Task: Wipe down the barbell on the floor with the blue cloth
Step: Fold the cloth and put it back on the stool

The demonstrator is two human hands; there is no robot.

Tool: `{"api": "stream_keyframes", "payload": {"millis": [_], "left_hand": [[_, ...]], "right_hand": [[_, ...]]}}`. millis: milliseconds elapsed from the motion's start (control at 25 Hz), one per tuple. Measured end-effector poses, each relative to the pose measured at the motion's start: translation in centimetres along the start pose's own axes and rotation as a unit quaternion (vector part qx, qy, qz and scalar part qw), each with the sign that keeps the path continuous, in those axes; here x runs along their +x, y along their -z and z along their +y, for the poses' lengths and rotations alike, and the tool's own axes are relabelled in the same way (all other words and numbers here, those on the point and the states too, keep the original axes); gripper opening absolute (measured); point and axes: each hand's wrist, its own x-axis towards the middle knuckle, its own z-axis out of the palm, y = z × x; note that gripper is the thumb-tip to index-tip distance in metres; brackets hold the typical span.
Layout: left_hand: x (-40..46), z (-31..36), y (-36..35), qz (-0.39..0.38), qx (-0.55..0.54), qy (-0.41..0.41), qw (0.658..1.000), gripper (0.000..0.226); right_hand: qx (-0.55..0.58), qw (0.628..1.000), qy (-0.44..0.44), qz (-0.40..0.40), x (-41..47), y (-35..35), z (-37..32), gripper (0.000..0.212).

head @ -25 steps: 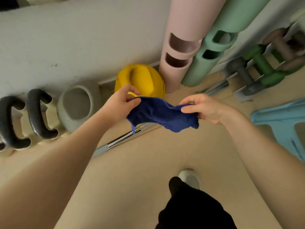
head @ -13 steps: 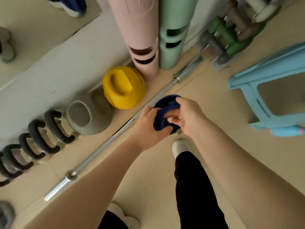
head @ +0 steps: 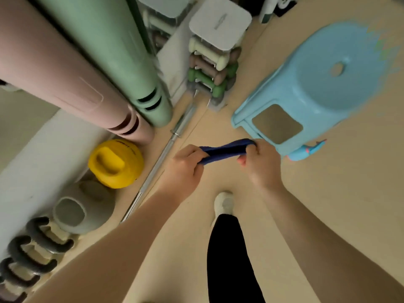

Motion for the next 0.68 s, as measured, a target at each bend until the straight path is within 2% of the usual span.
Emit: {"api": "stream_keyframes", "payload": {"millis": [80, 160, 240, 320, 400, 480, 680], "left_hand": [[2.4, 3.2, -0.9, 0.004, -0.004, 0.007, 1.0, 0.035], [5.3, 6.4, -2.0, -0.002, -0.073, 0.108, 0.992, 0.035], [8.6, 9.3, -3.1, -0.011, -0.188, 0.225, 0.956, 0.034], [11.9, 11.7, -4.0, 0.002, -0.278, 0.273, 0.921, 0.034], [16.1, 15.1, -4.5, -0.001, -0.335, 0.278, 0.9, 0.035], [20.3, 19.0, -4.5, -0.005, -0.379, 0.261, 0.888, 0.033], [28.6, 26.9, -3.3, -0.011, -0.417, 0.184, 0.89, 0.033]], "right_hand": [[0.017, 1.0, -0.004, 0.018, 1.6, 3.7, 0.7, 0.036], [0.102, 0.994, -0.041, 0.008, 3.5, 7.3, 0.8, 0.026], [0.2, 0.975, -0.098, -0.012, 5.4, 11.1, 0.5, 0.026], [0.282, 0.952, -0.115, -0.022, 7.3, 14.8, -0.1, 0.022], [0.363, 0.927, -0.095, -0.008, 9.6, 19.1, -0.9, 0.008], [0.44, 0.895, -0.066, 0.023, 11.6, 23.0, -1.7, 0.016], [0.557, 0.826, 0.018, 0.088, 14.2, 30.6, -5.1, 0.009]]}}
